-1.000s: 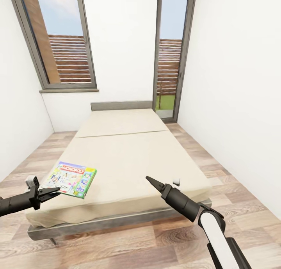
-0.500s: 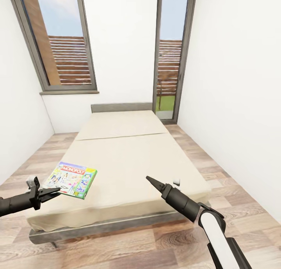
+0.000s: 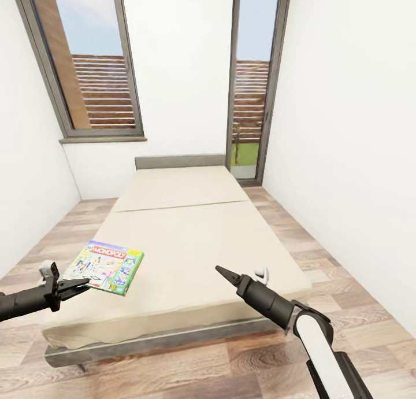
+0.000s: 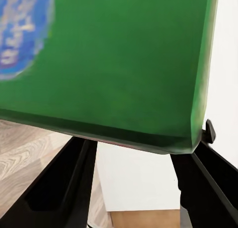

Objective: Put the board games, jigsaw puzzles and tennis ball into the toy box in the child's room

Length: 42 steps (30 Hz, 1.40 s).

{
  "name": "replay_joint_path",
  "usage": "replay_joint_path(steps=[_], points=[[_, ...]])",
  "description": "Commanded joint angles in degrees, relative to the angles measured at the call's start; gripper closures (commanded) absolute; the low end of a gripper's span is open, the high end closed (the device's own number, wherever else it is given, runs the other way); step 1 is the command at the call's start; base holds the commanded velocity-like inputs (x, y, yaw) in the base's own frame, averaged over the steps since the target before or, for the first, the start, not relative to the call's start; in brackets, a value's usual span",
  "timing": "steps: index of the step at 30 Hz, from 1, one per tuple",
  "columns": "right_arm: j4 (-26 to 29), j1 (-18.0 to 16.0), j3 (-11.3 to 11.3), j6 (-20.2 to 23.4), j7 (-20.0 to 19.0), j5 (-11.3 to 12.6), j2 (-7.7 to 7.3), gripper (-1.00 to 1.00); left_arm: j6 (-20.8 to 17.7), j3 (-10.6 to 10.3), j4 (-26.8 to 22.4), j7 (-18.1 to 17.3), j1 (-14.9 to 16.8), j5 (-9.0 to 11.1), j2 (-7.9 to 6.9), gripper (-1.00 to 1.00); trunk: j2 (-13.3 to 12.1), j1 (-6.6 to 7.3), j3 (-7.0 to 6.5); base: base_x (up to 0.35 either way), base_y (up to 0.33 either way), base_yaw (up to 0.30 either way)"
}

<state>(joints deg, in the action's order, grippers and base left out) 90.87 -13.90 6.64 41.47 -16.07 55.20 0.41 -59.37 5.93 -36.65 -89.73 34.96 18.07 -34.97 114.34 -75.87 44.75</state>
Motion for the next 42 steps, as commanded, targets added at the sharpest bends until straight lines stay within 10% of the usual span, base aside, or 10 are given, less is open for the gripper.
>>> replay_joint_path(steps=[1,25,33,42], points=[[0.0,0.1,0.0,0.4,0.0,0.0,0.00,-1.00,-0.6,0.0,0.0,-0.3,0.0,0.0,-0.01,1.00,-0.4,0.23,-0.13,0.000,0.000,0.000],[-0.1,0.4,-0.6,-0.2,0.6,-0.3,-0.06,-1.00,-0.6,-0.4,0.6,3.0,0.0,0.0,1.97,1.00,-6.8,3.75,-3.35,0.000,0.000,0.171],[-0.2,0.4,-0.8,-0.2,0.3,-6.5,0.02,-1.00,-0.6,0.0,0.6,10.4,0.0,0.0,2.10,1.00,-6.8,3.75,-3.38,0.000,0.000,0.282],[-0.3,0.4,-0.9,-0.2,0.2,-7.4,-0.05,-1.00,0.1,0.2,0.6,11.9,0.0,0.2,3.07,1.00,-6.8,3.75,-3.38,0.000,0.000,0.283]])
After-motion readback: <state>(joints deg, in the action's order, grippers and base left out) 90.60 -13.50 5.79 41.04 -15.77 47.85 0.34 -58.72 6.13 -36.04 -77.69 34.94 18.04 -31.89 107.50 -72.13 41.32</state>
